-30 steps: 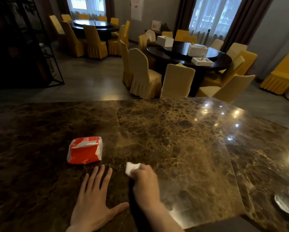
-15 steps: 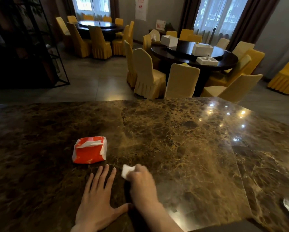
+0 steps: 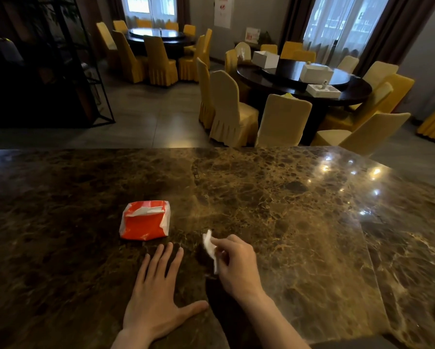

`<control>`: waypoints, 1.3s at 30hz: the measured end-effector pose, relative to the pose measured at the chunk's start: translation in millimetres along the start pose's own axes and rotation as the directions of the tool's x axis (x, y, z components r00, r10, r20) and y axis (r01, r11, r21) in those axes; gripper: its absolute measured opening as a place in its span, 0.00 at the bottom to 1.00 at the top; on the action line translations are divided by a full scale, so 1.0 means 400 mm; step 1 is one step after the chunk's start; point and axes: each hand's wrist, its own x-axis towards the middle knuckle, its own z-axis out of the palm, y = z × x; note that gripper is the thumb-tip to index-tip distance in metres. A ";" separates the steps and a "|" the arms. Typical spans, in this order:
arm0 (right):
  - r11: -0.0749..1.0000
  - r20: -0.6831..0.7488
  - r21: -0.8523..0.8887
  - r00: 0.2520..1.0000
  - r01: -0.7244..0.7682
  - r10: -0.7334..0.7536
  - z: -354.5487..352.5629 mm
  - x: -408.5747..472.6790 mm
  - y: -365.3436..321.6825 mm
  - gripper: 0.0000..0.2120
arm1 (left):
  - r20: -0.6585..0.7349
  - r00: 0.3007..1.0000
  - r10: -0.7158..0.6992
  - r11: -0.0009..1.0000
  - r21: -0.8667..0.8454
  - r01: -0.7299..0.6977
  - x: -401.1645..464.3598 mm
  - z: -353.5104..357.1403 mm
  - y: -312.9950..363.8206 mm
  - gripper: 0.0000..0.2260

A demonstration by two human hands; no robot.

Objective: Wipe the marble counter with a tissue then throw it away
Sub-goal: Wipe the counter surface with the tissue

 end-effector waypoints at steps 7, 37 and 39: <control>0.934 0.296 -0.245 0.938 0.259 -0.182 0.043 -0.040 -0.002 0.08 | -0.003 1.000 0.000 1.000 -0.004 0.000 -0.002 0.004 -0.001 0.59; 0.917 -0.108 -0.370 0.987 -0.151 0.119 -0.066 -0.006 0.137 0.13 | -0.028 1.000 0.014 1.000 0.000 -0.014 -0.004 0.011 -0.005 0.57; 0.944 0.010 -0.329 1.000 0.015 -0.012 -0.007 -0.020 0.079 0.14 | -0.020 1.000 0.012 1.000 0.004 -0.012 -0.002 0.010 -0.006 0.57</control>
